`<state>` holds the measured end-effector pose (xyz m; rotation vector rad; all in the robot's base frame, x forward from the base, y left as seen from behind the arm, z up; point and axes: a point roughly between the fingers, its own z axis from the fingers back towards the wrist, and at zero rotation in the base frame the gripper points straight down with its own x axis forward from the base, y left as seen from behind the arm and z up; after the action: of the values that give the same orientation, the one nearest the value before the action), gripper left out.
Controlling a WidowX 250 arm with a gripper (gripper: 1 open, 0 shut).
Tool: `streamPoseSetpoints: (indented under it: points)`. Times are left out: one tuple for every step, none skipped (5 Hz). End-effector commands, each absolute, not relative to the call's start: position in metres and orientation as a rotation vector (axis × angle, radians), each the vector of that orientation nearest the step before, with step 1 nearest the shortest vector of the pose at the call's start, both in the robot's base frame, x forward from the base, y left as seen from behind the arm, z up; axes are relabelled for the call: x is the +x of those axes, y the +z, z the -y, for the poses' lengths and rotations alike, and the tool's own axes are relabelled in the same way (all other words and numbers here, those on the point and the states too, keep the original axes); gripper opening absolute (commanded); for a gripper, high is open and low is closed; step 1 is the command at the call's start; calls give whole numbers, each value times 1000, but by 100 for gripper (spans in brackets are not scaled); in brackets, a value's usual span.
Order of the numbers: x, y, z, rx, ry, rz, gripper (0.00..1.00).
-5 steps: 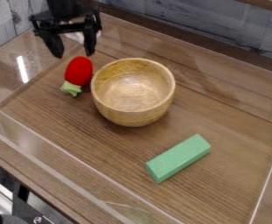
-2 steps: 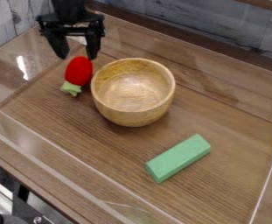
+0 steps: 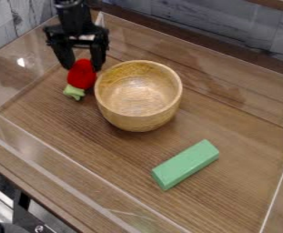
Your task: Move the red fruit to the left side of the table
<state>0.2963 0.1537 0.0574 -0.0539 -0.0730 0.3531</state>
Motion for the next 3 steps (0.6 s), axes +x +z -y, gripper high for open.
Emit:
streamPoseSetpoints:
  points:
    - [307,77,-163,-25,336,134,100]
    - [309,78,-162,-24,322,130,100]
    - [310,77,-170,-20,330,125,100]
